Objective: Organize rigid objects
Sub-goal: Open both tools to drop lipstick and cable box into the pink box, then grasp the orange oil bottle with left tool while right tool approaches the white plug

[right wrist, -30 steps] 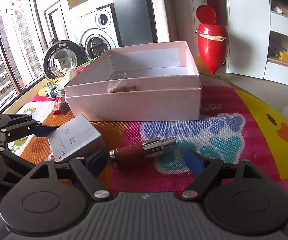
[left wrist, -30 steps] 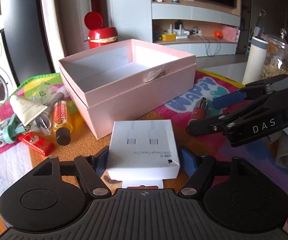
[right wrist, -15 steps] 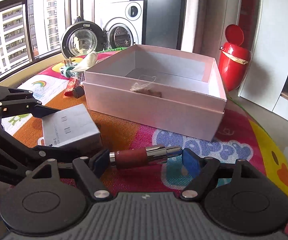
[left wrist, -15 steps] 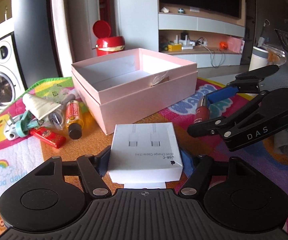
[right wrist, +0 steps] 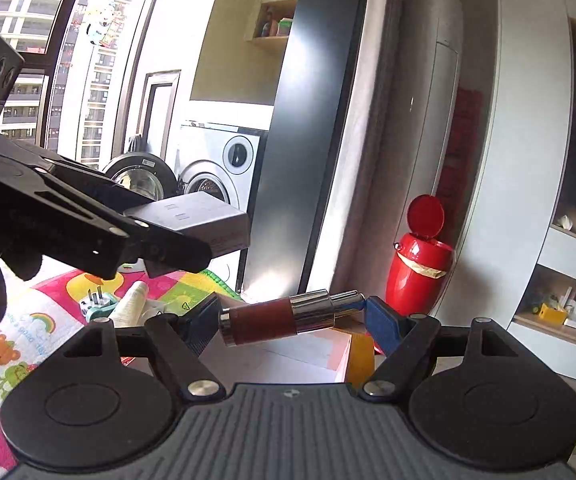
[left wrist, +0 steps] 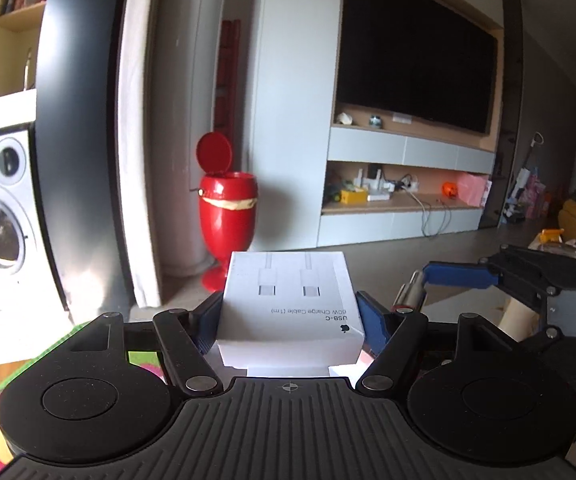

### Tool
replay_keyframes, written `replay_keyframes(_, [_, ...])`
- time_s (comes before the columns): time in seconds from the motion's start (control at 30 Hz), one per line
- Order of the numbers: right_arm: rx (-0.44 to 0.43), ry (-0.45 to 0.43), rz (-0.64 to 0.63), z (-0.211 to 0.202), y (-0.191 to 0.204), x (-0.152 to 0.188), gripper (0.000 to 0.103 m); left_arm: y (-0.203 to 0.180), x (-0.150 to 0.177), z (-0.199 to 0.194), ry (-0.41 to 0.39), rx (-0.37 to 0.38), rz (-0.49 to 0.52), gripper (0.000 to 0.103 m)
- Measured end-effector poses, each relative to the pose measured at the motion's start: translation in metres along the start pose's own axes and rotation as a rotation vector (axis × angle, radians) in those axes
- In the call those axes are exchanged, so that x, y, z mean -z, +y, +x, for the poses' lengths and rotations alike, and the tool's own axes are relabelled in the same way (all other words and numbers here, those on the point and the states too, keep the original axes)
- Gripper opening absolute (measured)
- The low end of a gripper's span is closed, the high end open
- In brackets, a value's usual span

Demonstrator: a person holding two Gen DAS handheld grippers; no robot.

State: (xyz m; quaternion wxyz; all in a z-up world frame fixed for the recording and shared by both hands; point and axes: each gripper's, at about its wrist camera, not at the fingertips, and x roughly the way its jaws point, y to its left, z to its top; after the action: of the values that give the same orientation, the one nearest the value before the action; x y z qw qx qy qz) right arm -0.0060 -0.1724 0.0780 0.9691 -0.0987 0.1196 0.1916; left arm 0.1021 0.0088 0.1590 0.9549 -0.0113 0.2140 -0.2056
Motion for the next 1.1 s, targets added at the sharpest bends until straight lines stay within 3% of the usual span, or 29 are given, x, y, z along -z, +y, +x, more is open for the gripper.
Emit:
replay_keyframes(0.07, [0.008, 0.034, 0.049, 0.008, -0.004, 0.007, 0.079, 0.009, 0.008, 0.013, 0.031, -0.015, -0.043, 0.072])
replay_keyframes(0.13, [-0.005, 0.081, 0.079, 0.009, -0.004, 0.023, 0.079, 0.020, 0.032, 0.012, 0.014, -0.053, -0.070, 0.072])
replay_keyframes(0.3, [-0.021, 0.223, 0.026, 0.002, 0.020, 0.082, 0.079, 0.056, 0.086, -0.006, 0.048, -0.167, -0.198, 0.070])
replay_keyframes(0.43, [-0.042, 0.287, 0.008, 0.000, 0.041, 0.108, 0.079, 0.086, 0.111, 0.001, 0.118, -0.186, -0.271, 0.043])
replay_keyframes(0.57, [-0.071, 0.311, 0.033, 0.002, 0.056, 0.115, 0.079, 0.092, 0.122, 0.020, 0.178, -0.195, -0.265, 0.043])
replay_keyframes(0.77, [-0.092, 0.335, 0.049, 0.003, 0.064, 0.118, 0.079, 0.089, 0.135, 0.029, 0.202, -0.179, -0.272, 0.042])
replay_keyframes(0.83, [-0.089, 0.349, 0.051, 0.004, 0.065, 0.120, 0.079, 0.090, 0.139, 0.028, 0.225, -0.190, -0.261, 0.032])
replay_keyframes(1.1, [-0.100, 0.350, 0.050, 0.004, 0.073, 0.111, 0.079, 0.070, 0.170, -0.034, 0.223, -0.219, -0.187, 0.032])
